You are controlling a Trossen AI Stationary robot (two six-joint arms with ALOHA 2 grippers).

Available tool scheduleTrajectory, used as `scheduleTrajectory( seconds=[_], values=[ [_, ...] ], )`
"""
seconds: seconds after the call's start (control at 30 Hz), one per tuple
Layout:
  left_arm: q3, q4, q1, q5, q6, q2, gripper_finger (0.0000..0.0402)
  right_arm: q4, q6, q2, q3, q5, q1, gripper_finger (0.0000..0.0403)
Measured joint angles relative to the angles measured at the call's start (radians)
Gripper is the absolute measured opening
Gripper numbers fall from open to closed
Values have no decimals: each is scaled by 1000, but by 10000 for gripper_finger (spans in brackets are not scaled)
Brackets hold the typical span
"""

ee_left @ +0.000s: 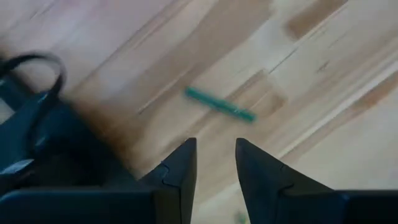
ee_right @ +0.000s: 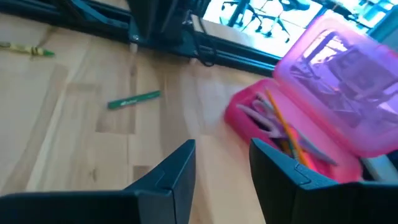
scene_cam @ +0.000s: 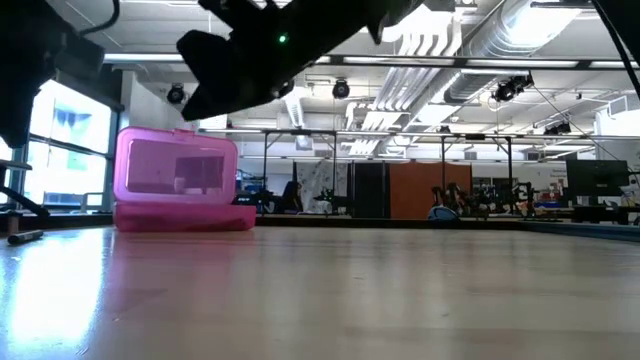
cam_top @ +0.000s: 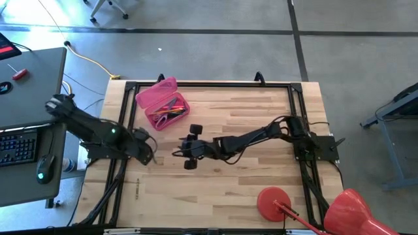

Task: Pick & place school supplies into a supply box
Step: Put the dark green crayon into the supply box

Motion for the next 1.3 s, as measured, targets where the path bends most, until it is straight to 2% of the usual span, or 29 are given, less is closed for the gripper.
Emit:
scheduleTrajectory(
  seconds=[0.1, 0.27, 0.47, 0.67, 0.87, 1.1, 1.3],
  values=[
    [2, 54, -48, -72, -22, 68, 143, -47, -1, -20, 0, 4, -3, 129],
    [2, 185, -52, 3, 9, 227, 143, -123, -3, -43, -1, 36, -8, 129],
    [2, 128, -44, 58, 134, 393, 143, -163, 2, -54, 0, 43, -8, 129],
    [3, 152, -38, 68, 154, 500, 143, -183, 32, -55, 0, -10, -5, 129],
    [3, 156, 44, 23, 197, 587, 143, -178, 49, -55, 0, -37, -4, 129],
    [8, 237, 175, 28, 375, 628, 142, -195, 56, -55, 0, -39, 17, 129],
    [68, 315, 258, -29, 471, 640, 142, -367, 75, -97, -1, -12, 51, 129]
  ],
)
